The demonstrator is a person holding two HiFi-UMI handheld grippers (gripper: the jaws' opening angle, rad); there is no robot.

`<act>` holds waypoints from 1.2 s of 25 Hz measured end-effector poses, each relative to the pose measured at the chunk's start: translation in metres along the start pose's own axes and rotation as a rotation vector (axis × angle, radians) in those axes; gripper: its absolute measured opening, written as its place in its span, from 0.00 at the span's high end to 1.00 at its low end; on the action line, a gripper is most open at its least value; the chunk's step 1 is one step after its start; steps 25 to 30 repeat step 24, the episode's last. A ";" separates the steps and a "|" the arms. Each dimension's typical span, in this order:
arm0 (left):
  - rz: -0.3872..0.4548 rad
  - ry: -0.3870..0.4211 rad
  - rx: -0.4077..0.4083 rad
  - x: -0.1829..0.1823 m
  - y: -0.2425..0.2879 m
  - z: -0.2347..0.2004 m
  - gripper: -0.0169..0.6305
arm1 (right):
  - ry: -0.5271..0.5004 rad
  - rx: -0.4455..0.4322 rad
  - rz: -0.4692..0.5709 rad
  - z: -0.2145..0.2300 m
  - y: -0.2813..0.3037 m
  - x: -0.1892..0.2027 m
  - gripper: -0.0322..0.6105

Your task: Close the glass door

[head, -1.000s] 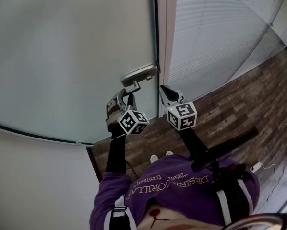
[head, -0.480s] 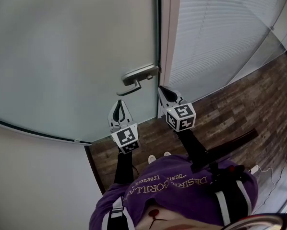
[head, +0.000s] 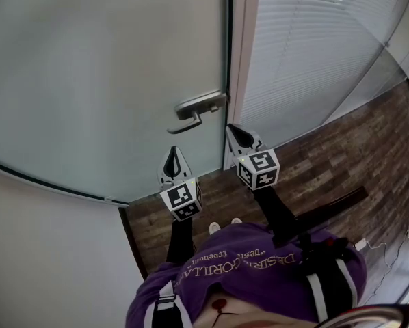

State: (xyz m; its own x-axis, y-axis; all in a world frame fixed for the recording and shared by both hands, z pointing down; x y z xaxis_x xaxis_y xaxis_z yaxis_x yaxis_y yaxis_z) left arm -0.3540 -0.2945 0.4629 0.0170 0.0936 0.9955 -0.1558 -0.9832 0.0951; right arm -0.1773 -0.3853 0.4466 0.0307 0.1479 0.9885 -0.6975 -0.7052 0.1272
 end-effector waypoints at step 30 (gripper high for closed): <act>0.012 -0.002 0.030 -0.009 -0.003 0.010 0.97 | 0.004 0.009 -0.003 0.005 -0.009 0.003 0.96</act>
Point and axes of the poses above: the fingertips, and each gripper's own axes: y forward along the fingers, z to its right, x out of its underside, the point moved 5 cm from there along -y, backward along the fingers
